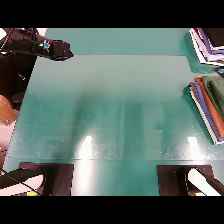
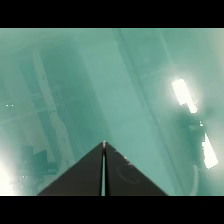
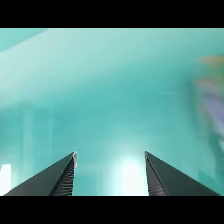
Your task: Fold the shirts.
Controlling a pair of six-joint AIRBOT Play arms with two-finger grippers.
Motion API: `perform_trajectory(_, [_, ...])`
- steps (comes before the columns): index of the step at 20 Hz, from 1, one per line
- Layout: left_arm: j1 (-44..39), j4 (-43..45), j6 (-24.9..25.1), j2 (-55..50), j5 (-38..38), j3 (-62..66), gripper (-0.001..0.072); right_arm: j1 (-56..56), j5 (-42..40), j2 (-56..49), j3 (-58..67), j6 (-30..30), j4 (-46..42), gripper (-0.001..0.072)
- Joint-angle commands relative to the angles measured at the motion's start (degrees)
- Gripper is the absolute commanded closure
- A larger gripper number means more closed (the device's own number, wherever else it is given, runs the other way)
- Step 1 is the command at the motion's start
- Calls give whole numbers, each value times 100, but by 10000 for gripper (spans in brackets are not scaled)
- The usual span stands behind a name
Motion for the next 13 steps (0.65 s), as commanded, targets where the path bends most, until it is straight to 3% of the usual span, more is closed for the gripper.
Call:
perform_trajectory(1, [-2,2,0,2,-2,0,678,1458,-643,9,-2,2,81,277])
perform_trajectory(3, [-2,2,0,2,-2,0,678,1965,-802,9,-2,2,79,576])
perform_trajectory(4, [-2,2,0,4,-2,0,678,2138,-815,9,-2,-2,76,692])
perform_trajectory(13, [-2,2,0,4,-2,0,678,2413,-817,9,-2,-2,81,693])
